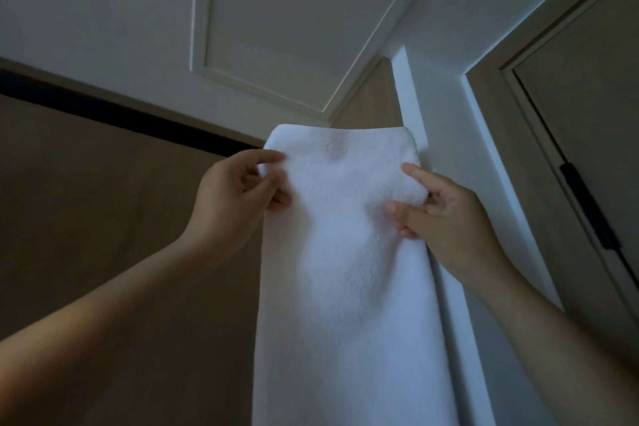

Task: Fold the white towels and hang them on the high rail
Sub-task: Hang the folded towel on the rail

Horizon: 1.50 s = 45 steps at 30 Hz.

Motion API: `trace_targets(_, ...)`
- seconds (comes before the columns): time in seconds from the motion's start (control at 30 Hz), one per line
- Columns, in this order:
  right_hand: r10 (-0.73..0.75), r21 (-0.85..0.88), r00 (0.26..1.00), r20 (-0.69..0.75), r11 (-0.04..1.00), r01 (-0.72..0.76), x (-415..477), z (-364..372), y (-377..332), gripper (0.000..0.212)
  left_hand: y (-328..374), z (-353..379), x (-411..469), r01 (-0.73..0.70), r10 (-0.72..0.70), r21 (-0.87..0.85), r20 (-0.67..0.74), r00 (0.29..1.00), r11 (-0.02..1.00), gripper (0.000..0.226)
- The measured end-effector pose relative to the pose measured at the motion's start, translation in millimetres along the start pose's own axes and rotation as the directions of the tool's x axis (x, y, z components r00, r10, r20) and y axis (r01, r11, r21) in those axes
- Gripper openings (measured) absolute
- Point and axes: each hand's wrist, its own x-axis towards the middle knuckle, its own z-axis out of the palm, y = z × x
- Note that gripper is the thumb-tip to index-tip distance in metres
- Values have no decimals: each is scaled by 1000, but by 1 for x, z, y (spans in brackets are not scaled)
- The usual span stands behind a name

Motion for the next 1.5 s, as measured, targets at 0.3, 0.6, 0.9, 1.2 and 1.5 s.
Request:
trace_targets(0.3, -113, -367, 991, -73, 927, 79, 52, 34, 7, 70, 13, 1, 62, -111, 117, 609, 30, 993, 786, 65)
trace_targets(0.6, -65, -513, 994, -92, 858, 8, 96, 64, 4, 61, -7, 5, 121, -130, 27, 882, 133, 991, 454, 89)
trace_targets(0.9, -268, -721, 963, -28, 672, 166, 84, 81, 14, 42, -17, -5, 112, -304, 68, 926, 297, 953, 225, 75)
trace_targets(1.2, -164, -660, 981, 101, 727, 189, 85, 88, 16, 48, -13, -11, 91, -298, 203, 903, 243, 949, 309, 57)
trace_targets(1.5, -182, -704, 978, 104, 681, 201, 86, 90, 18, 49, -11, -18, -27, 54, -115, 516, 87, 990, 855, 81)
